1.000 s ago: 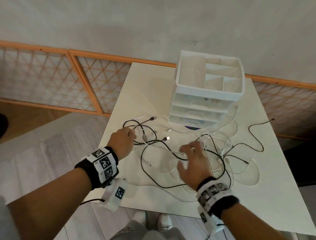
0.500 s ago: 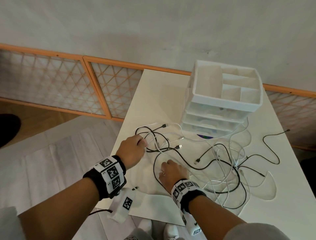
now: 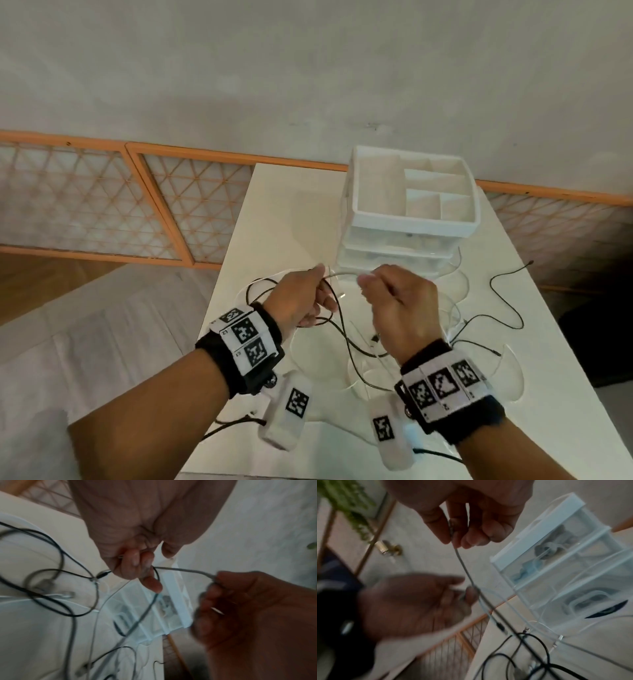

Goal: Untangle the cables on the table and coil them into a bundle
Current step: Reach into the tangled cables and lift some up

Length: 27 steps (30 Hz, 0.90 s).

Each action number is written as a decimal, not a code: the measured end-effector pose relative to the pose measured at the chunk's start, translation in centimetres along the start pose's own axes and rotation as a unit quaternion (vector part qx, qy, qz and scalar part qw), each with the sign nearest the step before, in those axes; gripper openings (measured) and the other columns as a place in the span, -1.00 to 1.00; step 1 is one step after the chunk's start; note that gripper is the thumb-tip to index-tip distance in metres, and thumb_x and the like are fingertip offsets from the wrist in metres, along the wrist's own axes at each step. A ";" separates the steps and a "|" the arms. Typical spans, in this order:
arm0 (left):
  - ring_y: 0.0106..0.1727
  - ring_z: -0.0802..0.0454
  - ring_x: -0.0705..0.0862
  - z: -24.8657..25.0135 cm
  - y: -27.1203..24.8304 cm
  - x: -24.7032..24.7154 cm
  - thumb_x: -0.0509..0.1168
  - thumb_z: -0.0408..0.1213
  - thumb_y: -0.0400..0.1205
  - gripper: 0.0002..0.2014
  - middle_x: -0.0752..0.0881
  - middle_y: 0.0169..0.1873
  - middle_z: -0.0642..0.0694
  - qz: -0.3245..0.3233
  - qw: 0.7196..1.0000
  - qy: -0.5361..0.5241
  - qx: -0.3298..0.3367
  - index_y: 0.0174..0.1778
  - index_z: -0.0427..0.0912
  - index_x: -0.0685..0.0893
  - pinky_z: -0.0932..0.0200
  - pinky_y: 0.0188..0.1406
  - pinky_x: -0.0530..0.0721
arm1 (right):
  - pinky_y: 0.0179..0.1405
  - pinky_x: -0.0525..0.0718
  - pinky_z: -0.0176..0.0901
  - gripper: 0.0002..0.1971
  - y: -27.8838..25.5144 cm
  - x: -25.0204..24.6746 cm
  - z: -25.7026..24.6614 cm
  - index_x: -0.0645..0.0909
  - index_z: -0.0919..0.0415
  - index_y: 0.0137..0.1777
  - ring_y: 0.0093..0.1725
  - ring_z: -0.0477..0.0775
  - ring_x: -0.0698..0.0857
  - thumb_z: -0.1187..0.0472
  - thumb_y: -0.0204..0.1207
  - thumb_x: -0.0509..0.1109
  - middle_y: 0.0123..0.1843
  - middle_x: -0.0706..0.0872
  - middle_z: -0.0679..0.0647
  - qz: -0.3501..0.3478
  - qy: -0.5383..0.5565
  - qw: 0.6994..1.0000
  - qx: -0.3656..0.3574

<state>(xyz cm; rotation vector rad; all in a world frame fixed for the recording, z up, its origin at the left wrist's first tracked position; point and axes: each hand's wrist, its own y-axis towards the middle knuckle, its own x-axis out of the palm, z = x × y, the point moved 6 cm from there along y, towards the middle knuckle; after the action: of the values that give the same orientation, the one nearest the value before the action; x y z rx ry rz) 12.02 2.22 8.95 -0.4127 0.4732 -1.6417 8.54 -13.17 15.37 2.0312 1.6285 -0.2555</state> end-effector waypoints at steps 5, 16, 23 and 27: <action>-0.50 -0.03 0.53 3.3 0.8 2.5 0.35 0.01 0.61 -0.62 0.58 -0.53 -0.07 -0.033 0.981 0.185 0.054 -0.39 -0.19 0.60 0.21 -0.48 0.46 | -0.53 0.30 -0.24 -0.77 -2.1 3.1 0.7 0.54 0.09 -0.37 -0.49 -0.12 0.35 0.06 0.51 0.32 -0.46 0.36 -0.25 -0.078 -0.108 0.983 -0.127; -0.22 -0.15 0.65 8.2 -0.6 1.5 0.08 -0.04 0.79 -0.66 0.69 -0.26 -0.13 0.049 0.857 0.475 0.193 -0.14 -0.17 0.59 0.09 -0.28 0.52 | -0.35 0.71 0.05 -0.75 2.5 -0.6 1.5 0.56 -0.06 0.09 -0.50 -0.04 0.56 -0.01 0.43 0.44 -0.17 0.67 -0.16 -0.037 -0.019 0.995 -0.089; -0.56 0.12 0.37 15.0 -5.7 4.6 0.13 0.16 0.72 -0.49 0.39 -0.60 0.05 0.082 0.796 0.461 0.384 -0.47 -0.07 0.44 0.27 -0.51 0.22 | -0.28 0.64 -0.03 -0.89 6.7 0.5 2.4 0.65 0.02 -0.10 -0.41 -0.04 0.58 0.03 0.59 0.39 -0.45 0.61 -0.08 -0.075 -0.025 0.997 -0.020; -0.53 0.13 0.16 18.8 -8.5 2.5 0.19 0.07 0.74 -0.45 0.17 -0.56 0.08 0.176 0.823 0.228 0.489 -0.48 -0.17 0.25 0.19 -0.49 0.17 | -0.05 0.67 -0.07 -0.63 6.6 0.9 11.2 0.76 0.22 -0.15 -0.07 0.25 0.75 -0.06 0.61 0.29 -0.17 0.82 0.18 -0.177 -0.199 0.953 0.142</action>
<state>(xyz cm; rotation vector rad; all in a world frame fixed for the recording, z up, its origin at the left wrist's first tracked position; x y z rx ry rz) 14.44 -0.64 29.34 0.8125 -0.0091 -1.3910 16.93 -18.98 7.28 1.7117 1.7507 -1.0122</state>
